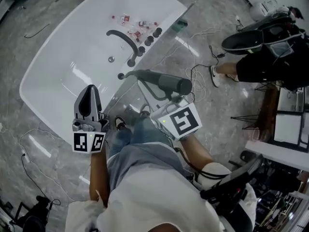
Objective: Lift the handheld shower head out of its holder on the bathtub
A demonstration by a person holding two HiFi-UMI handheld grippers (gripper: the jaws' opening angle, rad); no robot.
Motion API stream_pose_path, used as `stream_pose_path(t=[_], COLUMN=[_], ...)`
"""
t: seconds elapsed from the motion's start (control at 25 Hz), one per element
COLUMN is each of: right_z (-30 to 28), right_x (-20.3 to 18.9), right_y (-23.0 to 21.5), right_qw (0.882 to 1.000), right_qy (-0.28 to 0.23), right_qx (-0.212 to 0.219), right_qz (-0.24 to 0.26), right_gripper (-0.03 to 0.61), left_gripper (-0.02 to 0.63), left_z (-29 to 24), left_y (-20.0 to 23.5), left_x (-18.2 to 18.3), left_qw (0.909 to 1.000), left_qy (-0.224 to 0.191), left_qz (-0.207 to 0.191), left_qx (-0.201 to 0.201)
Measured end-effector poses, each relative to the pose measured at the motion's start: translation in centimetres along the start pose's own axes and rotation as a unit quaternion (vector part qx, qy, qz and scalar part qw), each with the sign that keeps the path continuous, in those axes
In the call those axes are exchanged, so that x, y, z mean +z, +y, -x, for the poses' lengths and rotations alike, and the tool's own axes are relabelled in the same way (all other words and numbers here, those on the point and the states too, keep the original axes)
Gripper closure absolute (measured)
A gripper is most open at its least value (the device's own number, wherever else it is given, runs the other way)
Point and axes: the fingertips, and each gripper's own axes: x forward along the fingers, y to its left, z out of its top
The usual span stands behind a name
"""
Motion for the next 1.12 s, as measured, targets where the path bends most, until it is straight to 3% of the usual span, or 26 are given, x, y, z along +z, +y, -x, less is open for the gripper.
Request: stream_pose_path(t=[0.2, 0.56, 0.68, 0.88, 1.12], right_z=[2.7, 4.5, 4.8, 2.9, 1.3], right_x=[5.4, 13.6, 15.8, 16.3, 15.6], right_y=[1.8, 5.0, 4.0, 0.7, 0.6], right_qw=[1.000, 0.995, 0.994, 0.999, 0.999], right_qy=[-0.020, -0.084, -0.087, -0.029, -0.010], right_qx=[0.022, 0.059, 0.065, 0.032, 0.038], right_qz=[0.008, -0.009, -0.012, 0.012, -0.001], right_gripper=[0.453, 0.453, 0.453, 0.453, 0.453], left_gripper=[0.595, 0.595, 0.595, 0.595, 0.595], left_z=[0.0, 1.1, -0.1, -4.2, -7.1], left_y=[-2.5, -3.4, -4.7, -6.8, -7.2], left_x=[3.5, 9.0, 10.5, 12.9, 14.9], left_qw=[0.9993, 0.9986, 0.9986, 0.9906, 0.9903], left_qy=[-0.024, -0.037, -0.020, 0.056, 0.083], left_qz=[0.004, -0.002, -0.036, -0.123, -0.108], left_qx=[-0.028, -0.038, -0.033, -0.018, -0.028])
